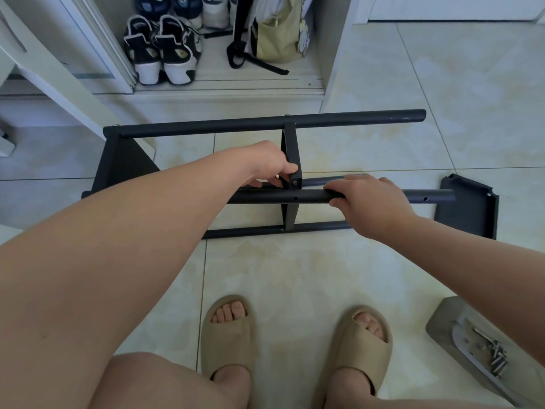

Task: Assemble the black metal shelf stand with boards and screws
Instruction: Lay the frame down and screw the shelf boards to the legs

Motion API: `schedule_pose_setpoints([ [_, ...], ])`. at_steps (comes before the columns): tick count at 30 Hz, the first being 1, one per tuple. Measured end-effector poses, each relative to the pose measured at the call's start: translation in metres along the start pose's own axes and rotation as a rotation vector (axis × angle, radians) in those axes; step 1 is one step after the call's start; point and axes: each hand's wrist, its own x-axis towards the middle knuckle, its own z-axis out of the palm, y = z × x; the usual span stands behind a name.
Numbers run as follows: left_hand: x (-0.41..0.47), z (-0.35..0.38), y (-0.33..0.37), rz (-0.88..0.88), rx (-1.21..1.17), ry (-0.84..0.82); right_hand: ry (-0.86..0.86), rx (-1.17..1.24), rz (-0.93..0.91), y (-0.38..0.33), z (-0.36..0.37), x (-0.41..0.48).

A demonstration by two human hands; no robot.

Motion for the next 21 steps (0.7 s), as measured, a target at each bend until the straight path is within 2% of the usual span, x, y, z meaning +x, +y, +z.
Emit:
schedule_pose_setpoints([
  [11, 0.001, -0.005, -0.003, 0.045, 0.180, -0.004, -0.016, -0.031, 0.025, -0.001, -0.005, 0.011],
  [17, 0.003, -0.002, -0.002, 0.058, 0.210, 0.062, -0.012, -0.029, 0.006, 0.003, -0.002, 0.010],
  [21, -0.007, 0.005, -0.012, 0.058, 0.208, 0.175, -0.083, -0.075, -0.010, 0.012, 0.000, 0.004],
])
